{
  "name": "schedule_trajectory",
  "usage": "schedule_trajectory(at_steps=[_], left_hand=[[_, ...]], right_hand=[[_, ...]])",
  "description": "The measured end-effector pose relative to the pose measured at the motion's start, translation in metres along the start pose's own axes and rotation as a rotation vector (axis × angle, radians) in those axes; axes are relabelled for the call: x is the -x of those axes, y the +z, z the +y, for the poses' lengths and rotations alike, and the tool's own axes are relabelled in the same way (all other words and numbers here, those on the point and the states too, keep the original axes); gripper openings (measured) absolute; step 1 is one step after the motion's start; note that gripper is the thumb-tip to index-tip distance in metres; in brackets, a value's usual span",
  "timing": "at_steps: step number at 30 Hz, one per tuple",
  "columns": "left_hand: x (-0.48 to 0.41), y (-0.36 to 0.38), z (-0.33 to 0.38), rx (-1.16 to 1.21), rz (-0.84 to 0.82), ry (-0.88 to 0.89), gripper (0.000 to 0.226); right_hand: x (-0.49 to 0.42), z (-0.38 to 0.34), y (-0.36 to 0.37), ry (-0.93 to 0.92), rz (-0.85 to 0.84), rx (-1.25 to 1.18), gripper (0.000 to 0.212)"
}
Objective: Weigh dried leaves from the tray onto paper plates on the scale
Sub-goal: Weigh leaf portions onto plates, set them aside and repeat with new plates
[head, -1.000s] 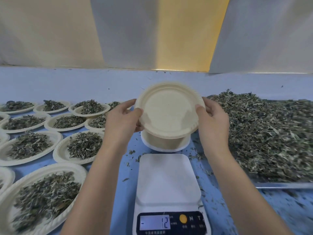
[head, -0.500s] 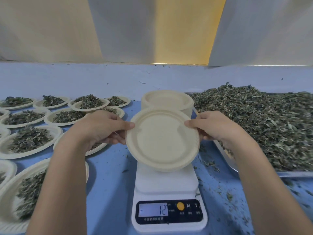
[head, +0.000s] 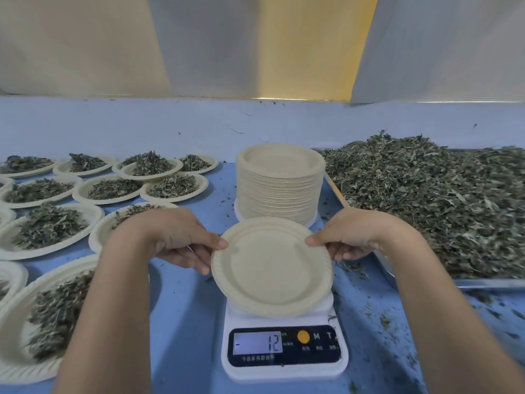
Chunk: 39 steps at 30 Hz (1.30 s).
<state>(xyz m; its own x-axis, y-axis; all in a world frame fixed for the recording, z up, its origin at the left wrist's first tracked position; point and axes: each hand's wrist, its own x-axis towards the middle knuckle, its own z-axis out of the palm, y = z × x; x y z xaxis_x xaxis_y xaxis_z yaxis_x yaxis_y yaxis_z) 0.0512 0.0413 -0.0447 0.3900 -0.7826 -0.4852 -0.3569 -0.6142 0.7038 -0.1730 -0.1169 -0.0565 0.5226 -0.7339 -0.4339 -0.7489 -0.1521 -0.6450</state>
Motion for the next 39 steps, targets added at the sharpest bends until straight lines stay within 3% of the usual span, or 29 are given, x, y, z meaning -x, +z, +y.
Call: schedule_trajectory(at_steps=[5, 11, 14, 18, 22, 25, 27, 34, 39], left_hand=[[-0.004, 0.001, 0.000, -0.017, -0.005, -0.056, 0.035], [-0.009, -0.001, -0.001, 0.005, 0.125, -0.091, 0.049], [-0.014, 0.003, 0.005, 0.064, 0.341, 0.055, 0.040], [-0.014, 0.020, 0.025, -0.075, 0.598, 0.415, 0.023], [-0.008, 0.054, 0.053, 0.053, 0.398, 0.660, 0.019], [-0.016, 0.080, 0.072, 0.124, 0.247, 0.712, 0.022], [-0.024, 0.093, 0.084, 0.133, 0.234, 0.726, 0.024], [-0.046, 0.114, 0.132, 0.187, 0.190, 0.722, 0.027], [-0.056, 0.113, 0.151, 0.214, 0.136, 0.689, 0.028]], right_hand=[[-0.004, 0.002, 0.000, 0.033, 0.013, 0.002, 0.044], [-0.008, 0.006, -0.002, 0.044, 0.096, -0.016, 0.049], [-0.011, 0.006, -0.002, 0.033, 0.149, -0.049, 0.047], [-0.016, 0.010, -0.004, -0.035, 0.282, -0.131, 0.037], [-0.025, 0.023, -0.011, -0.100, 0.566, -0.145, 0.032], [-0.037, 0.035, -0.022, -0.091, 0.753, 0.062, 0.027], [-0.052, 0.041, -0.031, -0.067, 0.815, 0.213, 0.022], [-0.106, 0.064, -0.067, -0.095, 0.754, 0.770, 0.070], [-0.130, 0.067, -0.074, -0.007, 0.619, 0.707, 0.067]])
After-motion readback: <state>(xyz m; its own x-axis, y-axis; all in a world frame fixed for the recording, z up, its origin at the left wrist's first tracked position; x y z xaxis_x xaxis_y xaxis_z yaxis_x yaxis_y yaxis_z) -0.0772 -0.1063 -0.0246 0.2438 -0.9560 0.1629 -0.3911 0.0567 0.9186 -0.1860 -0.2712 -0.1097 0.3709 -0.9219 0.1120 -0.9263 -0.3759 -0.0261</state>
